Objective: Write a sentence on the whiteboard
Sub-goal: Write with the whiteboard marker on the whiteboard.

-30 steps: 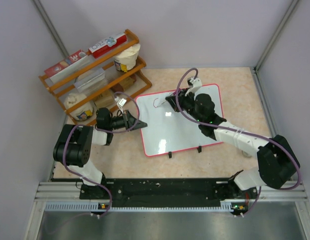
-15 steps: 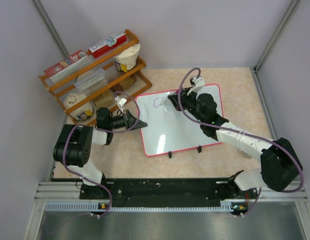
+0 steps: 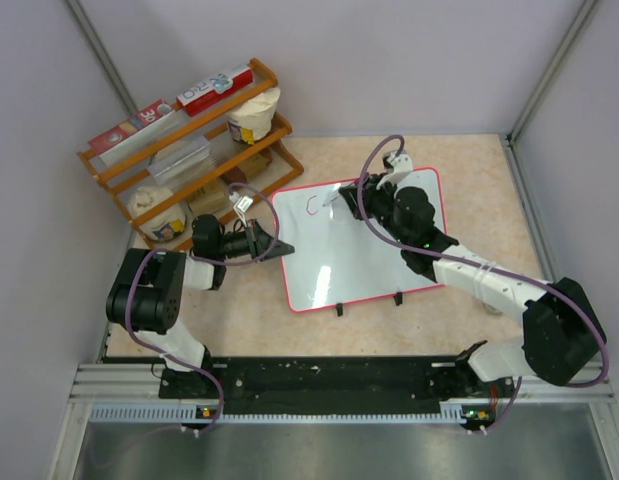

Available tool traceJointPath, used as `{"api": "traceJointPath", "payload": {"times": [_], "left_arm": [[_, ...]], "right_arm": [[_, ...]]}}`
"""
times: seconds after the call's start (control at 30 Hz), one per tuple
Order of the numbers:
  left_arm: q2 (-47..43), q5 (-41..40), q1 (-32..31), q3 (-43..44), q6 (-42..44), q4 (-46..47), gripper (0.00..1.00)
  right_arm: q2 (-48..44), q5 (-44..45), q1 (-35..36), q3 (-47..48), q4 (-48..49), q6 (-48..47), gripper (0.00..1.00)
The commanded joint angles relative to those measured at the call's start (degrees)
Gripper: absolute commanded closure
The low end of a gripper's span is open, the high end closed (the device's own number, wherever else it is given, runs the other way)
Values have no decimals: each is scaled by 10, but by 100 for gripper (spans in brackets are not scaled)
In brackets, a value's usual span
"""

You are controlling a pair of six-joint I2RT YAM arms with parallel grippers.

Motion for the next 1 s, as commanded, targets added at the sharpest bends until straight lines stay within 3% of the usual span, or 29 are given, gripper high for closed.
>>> {"api": "traceJointPath", "payload": {"times": [0.0,0.97], "left_arm": [[-5,-16,1,13,44,1,100],[-4,-14,1,15,44,-2,100]], "right_arm": [[-16,15,-2,13,21,-7,100],[-17,-16,-2,-19,-15,-6,100]]}}
